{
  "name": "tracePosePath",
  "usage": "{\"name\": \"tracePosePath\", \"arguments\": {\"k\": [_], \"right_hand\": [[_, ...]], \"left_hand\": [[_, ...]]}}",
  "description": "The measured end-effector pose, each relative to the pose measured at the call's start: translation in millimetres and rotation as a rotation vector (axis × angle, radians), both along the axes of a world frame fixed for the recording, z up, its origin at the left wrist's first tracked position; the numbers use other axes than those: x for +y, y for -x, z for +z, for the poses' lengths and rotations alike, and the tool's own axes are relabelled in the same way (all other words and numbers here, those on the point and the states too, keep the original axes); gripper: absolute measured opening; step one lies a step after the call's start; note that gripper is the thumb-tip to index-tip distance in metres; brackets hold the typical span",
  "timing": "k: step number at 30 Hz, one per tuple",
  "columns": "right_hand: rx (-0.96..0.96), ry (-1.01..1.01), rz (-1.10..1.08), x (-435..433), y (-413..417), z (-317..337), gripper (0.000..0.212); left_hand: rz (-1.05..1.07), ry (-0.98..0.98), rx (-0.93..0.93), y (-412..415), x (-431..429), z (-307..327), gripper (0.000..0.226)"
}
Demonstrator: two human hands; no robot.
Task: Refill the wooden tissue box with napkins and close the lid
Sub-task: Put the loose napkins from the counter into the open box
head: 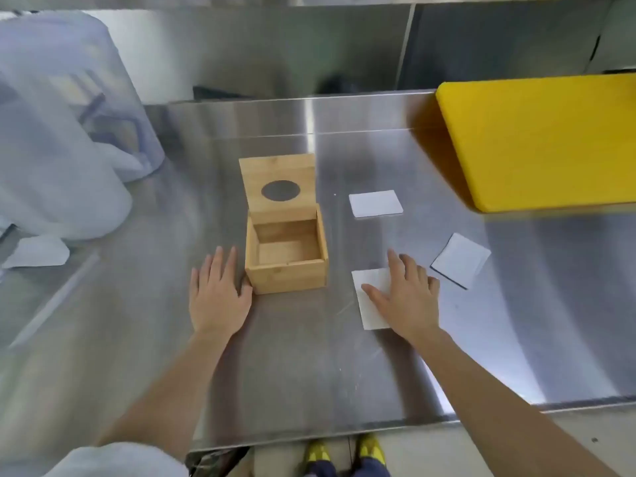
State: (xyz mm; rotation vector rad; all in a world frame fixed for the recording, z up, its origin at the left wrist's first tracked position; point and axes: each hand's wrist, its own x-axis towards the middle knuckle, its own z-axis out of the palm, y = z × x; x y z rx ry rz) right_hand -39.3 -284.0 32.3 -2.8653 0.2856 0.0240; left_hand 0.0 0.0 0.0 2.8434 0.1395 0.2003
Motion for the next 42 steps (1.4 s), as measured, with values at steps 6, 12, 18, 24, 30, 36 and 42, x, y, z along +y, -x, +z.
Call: {"name": "tracePosePath", "arguments": {"k": [6, 12, 18, 24, 30, 36, 42], "right_hand": [[0.072, -0.03, -0.242, 4.7, 3.2, -5.3, 0.063], [0.25, -0.18, -0.249, 3.1, -6.5, 6.2, 0.044], [0.26, -0.317, -0.188, 3.2, -9.8, 9.2, 0.011], [0.132, -0.609, -0.159, -10.1, -16.4, 14.1, 0.018], [0.032, -0.884, -0.056, -2.2, -34.3, 45.9, 0.009], [0.095, -0.983, 0.177, 5.3, -55.6, 92.4, 0.021], [0.254, -0.987, 0.446, 26.8, -80.7, 127.5, 0.016]], "left_hand": [[0.027, -0.003, 0.128, 2.6, -2.0, -7.6, 0.055], [0.027, -0.038, 0.129, 4.8, -3.5, -5.4, 0.053], [0.031, -0.045, 0.14, 6.2, -5.1, -2.6, 0.053], [0.027, -0.079, 0.152, 7.3, -5.5, -0.8, 0.054], [0.139, -0.093, 0.221, 6.7, -3.8, -1.7, 0.058], [0.22, -0.052, 0.259, 6.1, -3.4, -2.1, 0.062], [0.21, -0.063, 0.237, 6.2, -3.6, -2.8, 0.062]]}}
